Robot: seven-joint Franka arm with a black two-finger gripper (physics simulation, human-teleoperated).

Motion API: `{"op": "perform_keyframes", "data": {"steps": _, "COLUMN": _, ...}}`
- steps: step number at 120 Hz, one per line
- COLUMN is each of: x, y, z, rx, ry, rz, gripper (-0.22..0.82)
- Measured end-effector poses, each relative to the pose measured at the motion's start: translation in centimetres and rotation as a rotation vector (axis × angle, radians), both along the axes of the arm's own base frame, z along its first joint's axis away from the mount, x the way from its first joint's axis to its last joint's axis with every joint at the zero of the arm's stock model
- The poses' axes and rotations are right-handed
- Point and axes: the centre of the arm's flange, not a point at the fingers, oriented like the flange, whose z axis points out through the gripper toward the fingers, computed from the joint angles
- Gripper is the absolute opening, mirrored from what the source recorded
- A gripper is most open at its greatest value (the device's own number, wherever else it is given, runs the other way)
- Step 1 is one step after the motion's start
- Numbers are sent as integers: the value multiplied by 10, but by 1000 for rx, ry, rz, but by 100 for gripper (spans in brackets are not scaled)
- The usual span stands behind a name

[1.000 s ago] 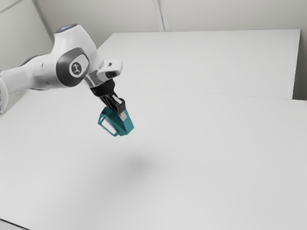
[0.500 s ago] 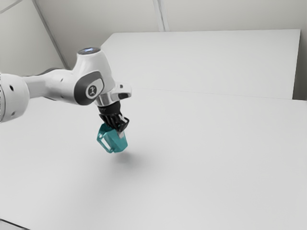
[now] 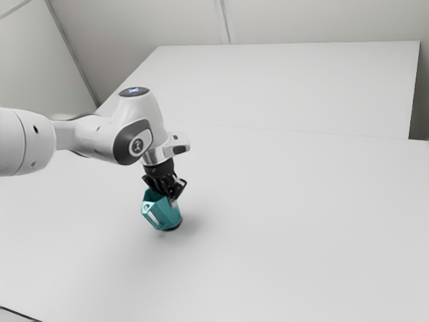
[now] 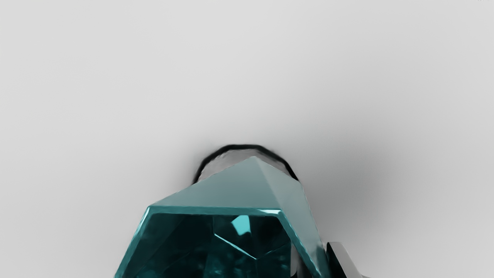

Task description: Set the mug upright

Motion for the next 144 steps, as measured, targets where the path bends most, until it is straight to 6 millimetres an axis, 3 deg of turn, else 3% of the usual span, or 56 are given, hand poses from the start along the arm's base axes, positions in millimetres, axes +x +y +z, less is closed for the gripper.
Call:
{"op": "perform_keyframes", "data": {"steps": 20, "x": 1, "y": -3, "z": 2, "rx": -7, "ry": -8, "rz": 21, "gripper": 23}}
{"op": "perform_keyframes", "data": {"steps": 32, "x": -1, "y": -4, "z": 24, "rx": -13, "ry": -46, "rz": 30, "gripper": 37}}
{"op": "perform_keyframes", "data": {"steps": 52, "x": 1, "y": -13, "z": 90, "rx": -28, "ry": -139, "rz": 28, "gripper": 50}}
{"op": "perform_keyframes", "data": {"steps": 70, "x": 37, "y": -21, "z": 167, "rx": -55, "ry": -190, "rz": 25, "gripper": 55}}
{"op": "perform_keyframes", "data": {"steps": 96, "x": 71, "y": -7, "z": 241, "rx": -54, "ry": -201, "rz": 25, "gripper": 59}}
{"op": "perform_keyframes", "data": {"steps": 112, "x": 71, "y": 14, "z": 251, "rx": -47, "ry": -158, "rz": 46, "gripper": 59}}
{"op": "perform_keyframes", "data": {"steps": 144, "x": 65, "y": 9, "z": 246, "rx": -43, "ry": -92, "rz": 17, "gripper": 60}}
